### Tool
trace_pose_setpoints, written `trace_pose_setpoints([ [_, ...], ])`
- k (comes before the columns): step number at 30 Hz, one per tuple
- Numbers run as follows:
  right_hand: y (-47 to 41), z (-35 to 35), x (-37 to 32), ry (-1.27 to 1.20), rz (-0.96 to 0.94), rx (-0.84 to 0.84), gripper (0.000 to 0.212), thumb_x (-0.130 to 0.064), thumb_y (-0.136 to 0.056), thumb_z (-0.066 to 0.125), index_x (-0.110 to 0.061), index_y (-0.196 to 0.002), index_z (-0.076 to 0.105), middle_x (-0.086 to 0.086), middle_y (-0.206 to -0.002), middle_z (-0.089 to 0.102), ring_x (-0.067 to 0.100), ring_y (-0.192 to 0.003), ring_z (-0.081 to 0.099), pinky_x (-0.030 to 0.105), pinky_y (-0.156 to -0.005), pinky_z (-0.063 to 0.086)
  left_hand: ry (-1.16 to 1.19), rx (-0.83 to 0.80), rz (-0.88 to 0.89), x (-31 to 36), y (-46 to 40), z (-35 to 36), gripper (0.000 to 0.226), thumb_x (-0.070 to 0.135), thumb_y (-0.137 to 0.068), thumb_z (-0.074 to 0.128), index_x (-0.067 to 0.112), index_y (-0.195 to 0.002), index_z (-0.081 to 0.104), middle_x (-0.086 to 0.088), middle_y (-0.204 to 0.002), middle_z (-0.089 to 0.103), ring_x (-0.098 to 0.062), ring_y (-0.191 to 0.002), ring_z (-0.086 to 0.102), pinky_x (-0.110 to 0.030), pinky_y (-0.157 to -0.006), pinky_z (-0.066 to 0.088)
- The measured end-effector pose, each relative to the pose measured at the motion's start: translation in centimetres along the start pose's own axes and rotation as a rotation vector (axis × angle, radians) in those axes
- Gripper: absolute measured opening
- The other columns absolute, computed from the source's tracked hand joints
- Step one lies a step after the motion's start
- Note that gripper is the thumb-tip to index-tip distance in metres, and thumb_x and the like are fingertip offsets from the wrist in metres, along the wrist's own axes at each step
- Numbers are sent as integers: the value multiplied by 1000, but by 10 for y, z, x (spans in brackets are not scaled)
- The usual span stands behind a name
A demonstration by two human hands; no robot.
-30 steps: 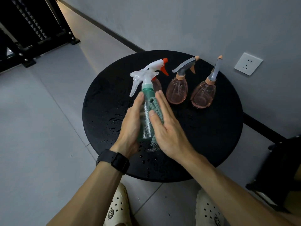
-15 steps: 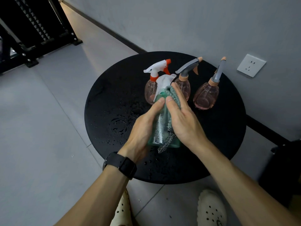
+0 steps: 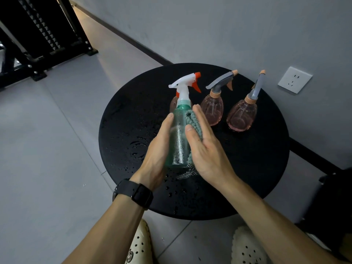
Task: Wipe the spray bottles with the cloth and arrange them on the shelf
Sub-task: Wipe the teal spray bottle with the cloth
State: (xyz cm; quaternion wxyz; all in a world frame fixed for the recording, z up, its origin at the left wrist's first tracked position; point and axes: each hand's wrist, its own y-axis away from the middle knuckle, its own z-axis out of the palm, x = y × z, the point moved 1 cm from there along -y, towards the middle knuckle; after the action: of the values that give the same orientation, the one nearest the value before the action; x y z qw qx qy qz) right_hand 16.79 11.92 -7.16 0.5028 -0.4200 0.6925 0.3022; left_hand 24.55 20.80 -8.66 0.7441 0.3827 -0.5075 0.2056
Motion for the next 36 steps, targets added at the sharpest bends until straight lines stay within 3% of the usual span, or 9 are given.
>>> trace_pose_setpoints([
  [4, -8, -10, 2, -40, 38, 32, 54, -43, -102, 34, -42, -152, 13, -14, -159, 23, 6, -144, 27, 41, -118, 28, -46, -125, -33, 1, 2, 7, 58, 72, -86, 49, 30, -120, 68, -8, -119, 71, -30, -112, 66, -56, -103, 46],
  [8, -14, -15, 6, -111, 85, 53, 58, -56, -92, 35, -51, -147, 19, -14, -154, 35, 8, -139, 37, 43, -115, 32, -11, -146, -49, 1, 5, 9, 51, 65, -87, 57, 27, -117, 71, -9, -117, 71, -33, -109, 67, -60, -99, 47],
  [11, -11, -14, 6, -96, 93, 48, 55, -54, -95, 35, -50, -148, 19, -12, -153, 37, 9, -139, 38, 43, -115, 32, -8, -87, -30, 2, 6, 8, 46, 60, -89, 56, 24, -114, 73, -7, -111, 74, -29, -104, 70, -53, -98, 50],
  [15, -4, -8, 4, -64, 95, 15, 51, -45, -103, 33, -47, -150, 14, -14, -155, 32, 7, -140, 34, 36, -117, 28, 82, -57, -6, 5, 5, 4, 43, 50, -97, 49, 19, -114, 72, -8, -103, 75, -21, -85, 72, -33, -74, 54],
  [18, 1, -1, 2, -49, 86, -18, 51, -40, -104, 32, -43, -152, 13, -17, -157, 27, 3, -141, 31, 33, -118, 27, 140, -17, -23, 5, 1, -2, 47, 52, -97, 46, 17, -119, 69, -7, -104, 74, -20, -80, 71, -30, -65, 53],
  [25, -1, -2, 2, -47, 74, -29, 51, -38, -104, 33, -41, -152, 14, -16, -157, 25, 3, -142, 30, 37, -118, 28, -47, -47, -14, 4, 3, -1, 56, 68, -88, 49, 25, -116, 69, -2, -106, 74, -19, -91, 73, -38, -74, 57],
  [28, -7, -8, 3, -67, 77, -14, 51, -43, -103, 34, -43, -151, 17, -15, -155, 31, 4, -139, 35, 38, -116, 31, 39, -86, -34, 3, 3, 3, 63, 61, -82, 65, 18, -128, 61, -11, -122, 68, -29, -109, 68, -47, -94, 54],
  [32, -13, -16, 3, -98, 90, 31, 51, -46, -101, 37, -45, -150, 23, -14, -152, 37, 5, -137, 39, 40, -115, 32, 35, -96, -36, -1, 4, 7, 47, 55, -89, 59, 21, -120, 69, -8, -116, 72, -28, -109, 68, -50, -103, 47],
  [36, -9, -14, -2, -33, 68, 26, 51, -36, -104, 36, -39, -152, 19, -18, -158, 24, -1, -142, 25, 28, -118, 22, 14, -45, -36, -3, 4, 7, 50, 56, -91, 52, 18, -116, 70, -9, -107, 74, -26, -94, 69, -45, -91, 52],
])
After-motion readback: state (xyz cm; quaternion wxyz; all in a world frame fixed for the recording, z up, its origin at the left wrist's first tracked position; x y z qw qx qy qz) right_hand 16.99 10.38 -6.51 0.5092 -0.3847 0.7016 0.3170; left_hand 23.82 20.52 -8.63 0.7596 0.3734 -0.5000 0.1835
